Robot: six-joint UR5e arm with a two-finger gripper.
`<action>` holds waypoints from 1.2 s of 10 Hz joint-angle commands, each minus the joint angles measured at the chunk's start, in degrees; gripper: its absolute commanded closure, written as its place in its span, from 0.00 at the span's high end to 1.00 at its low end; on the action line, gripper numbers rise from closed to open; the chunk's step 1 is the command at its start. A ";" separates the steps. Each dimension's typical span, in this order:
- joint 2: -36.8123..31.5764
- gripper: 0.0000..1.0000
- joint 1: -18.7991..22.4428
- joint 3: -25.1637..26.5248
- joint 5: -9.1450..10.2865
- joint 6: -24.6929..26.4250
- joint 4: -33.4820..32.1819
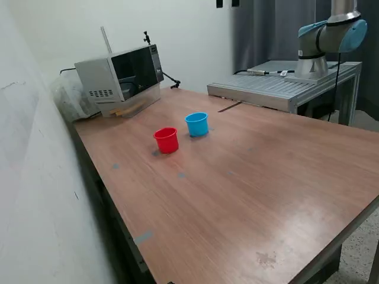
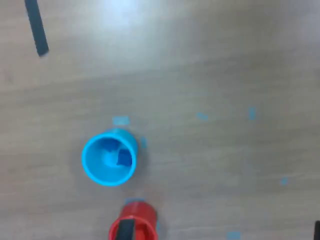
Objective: Place red objects in the red bin, and blue objects in the blue bin.
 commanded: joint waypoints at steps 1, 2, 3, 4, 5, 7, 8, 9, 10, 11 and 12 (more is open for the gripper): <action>-6.97 1.00 1.43 1.65 0.12 0.23 5.47; -8.73 1.00 1.61 4.19 0.12 0.23 5.48; -10.06 1.00 1.70 6.65 0.12 0.23 5.48; -11.29 1.00 1.70 7.63 0.03 0.23 5.48; -11.65 1.00 1.78 8.60 0.12 0.23 5.56; -12.96 1.00 1.96 11.14 0.38 0.41 8.00; -13.23 1.00 1.87 11.50 0.47 0.32 12.46; -13.15 1.00 1.87 11.51 0.56 0.32 15.81; -13.32 1.00 1.96 12.03 0.65 0.41 16.98; -13.93 1.00 1.96 12.64 0.65 0.32 16.99; -14.37 1.00 1.96 13.26 0.56 0.32 17.16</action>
